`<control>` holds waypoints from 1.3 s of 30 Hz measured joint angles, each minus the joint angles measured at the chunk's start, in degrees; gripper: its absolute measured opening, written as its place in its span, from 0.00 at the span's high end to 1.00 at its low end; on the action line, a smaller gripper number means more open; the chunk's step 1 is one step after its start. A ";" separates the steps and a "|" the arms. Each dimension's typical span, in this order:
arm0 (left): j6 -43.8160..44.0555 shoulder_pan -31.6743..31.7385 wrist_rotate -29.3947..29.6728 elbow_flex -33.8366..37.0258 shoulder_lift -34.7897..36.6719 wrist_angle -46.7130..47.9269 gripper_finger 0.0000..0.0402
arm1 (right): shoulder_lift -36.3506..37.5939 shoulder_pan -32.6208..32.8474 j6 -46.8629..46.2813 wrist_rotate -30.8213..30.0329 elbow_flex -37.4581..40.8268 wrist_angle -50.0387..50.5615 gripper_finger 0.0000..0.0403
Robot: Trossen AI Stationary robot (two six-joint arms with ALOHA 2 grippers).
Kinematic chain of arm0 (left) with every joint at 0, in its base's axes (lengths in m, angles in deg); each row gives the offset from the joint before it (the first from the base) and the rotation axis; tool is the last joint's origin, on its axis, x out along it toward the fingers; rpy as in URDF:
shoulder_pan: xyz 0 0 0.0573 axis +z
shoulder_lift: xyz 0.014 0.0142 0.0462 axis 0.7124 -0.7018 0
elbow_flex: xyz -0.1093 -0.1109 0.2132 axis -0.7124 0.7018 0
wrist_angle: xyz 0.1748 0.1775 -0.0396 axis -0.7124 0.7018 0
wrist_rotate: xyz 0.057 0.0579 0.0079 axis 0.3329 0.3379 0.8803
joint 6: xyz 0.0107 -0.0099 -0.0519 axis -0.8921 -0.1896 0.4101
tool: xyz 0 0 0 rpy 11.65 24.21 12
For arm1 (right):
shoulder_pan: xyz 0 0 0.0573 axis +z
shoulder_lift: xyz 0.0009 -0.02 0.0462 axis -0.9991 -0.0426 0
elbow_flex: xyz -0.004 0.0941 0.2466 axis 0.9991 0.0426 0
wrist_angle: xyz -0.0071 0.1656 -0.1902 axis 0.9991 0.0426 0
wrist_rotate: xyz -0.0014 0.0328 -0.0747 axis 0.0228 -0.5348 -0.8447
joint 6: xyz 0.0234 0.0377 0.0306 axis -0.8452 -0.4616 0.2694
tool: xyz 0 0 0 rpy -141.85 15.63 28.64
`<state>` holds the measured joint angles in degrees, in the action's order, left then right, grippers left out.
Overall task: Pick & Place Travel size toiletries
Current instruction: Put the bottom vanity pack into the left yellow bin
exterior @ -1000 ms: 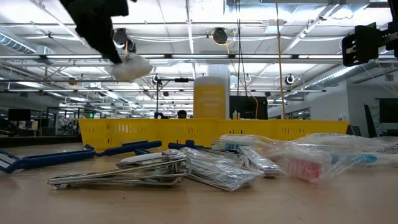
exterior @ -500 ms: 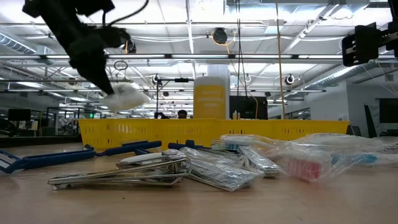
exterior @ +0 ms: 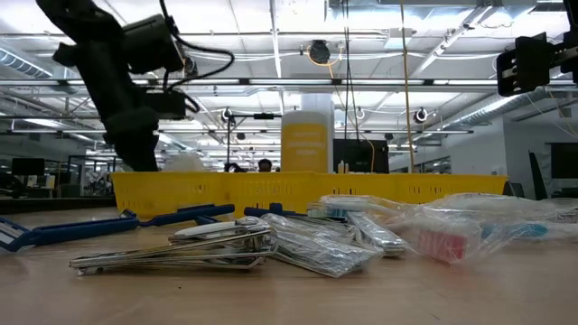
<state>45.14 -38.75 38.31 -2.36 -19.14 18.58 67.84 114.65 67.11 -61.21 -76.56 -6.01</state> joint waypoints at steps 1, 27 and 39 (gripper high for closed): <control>0.06 0.41 -0.55 0.00 -1.04 -0.17 1.00 | 0.00 0.02 0.00 0.00 0.00 0.00 0.37; 2.54 1.03 -3.57 -6.96 1.05 6.94 0.82 | 0.00 0.00 0.00 0.00 0.00 0.00 0.37; 3.88 -0.49 -0.62 -8.20 4.78 1.58 0.64 | 0.00 0.01 0.00 0.02 0.00 0.00 0.37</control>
<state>49.02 -39.24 37.69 -10.55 -14.36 20.16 67.84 114.66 67.11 -61.19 -76.56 -6.01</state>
